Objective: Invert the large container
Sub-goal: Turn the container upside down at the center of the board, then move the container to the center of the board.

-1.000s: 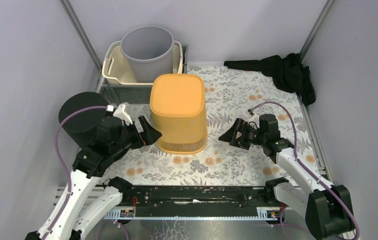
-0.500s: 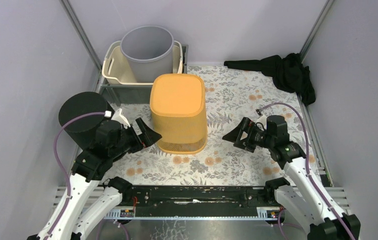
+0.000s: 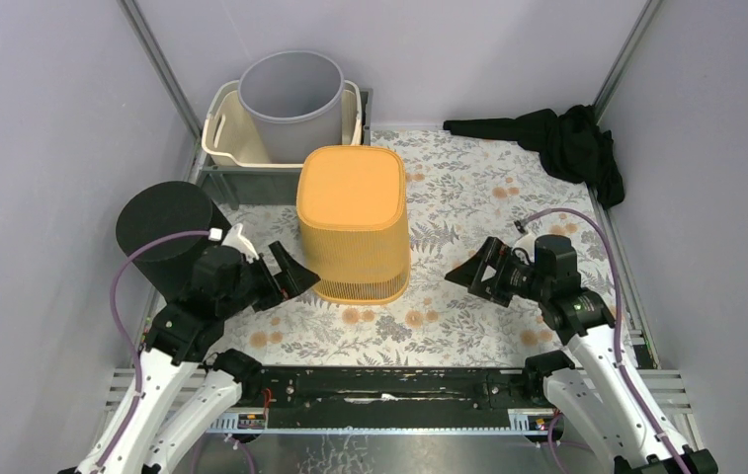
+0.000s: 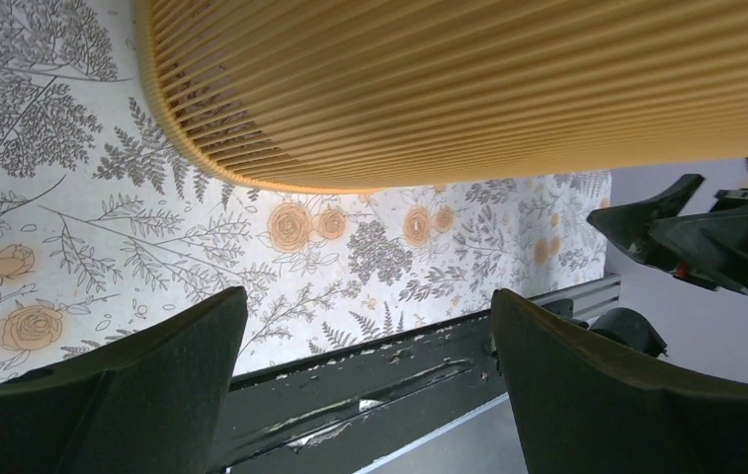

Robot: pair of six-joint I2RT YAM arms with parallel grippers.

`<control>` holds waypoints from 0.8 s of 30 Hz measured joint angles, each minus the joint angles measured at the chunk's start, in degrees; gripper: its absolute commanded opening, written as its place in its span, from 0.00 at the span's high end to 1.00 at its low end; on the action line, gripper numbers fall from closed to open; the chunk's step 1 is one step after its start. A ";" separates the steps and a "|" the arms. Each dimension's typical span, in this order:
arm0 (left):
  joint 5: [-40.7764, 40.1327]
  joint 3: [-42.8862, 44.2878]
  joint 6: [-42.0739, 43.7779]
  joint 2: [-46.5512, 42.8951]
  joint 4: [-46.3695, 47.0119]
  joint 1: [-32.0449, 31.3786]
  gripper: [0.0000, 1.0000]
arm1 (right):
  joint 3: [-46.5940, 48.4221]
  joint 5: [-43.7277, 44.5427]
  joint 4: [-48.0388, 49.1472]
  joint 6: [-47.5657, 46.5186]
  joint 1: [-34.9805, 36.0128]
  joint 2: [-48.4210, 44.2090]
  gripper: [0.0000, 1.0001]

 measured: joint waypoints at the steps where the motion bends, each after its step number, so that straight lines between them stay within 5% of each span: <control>1: 0.00 -0.07 -0.04 -0.85 -0.15 0.00 0.00 | -0.15 -0.26 0.02 -0.17 0.00 0.02 0.01; 16: -8.13 -1.27 -3.41 -3.89 -0.52 -0.02 0.00 | -3.15 -6.16 -2.62 -5.88 0.00 3.78 0.00; 24: -16.98 -0.87 -4.13 4.90 0.50 -0.02 0.00 | -3.45 -8.11 -4.46 -8.37 0.00 4.02 0.00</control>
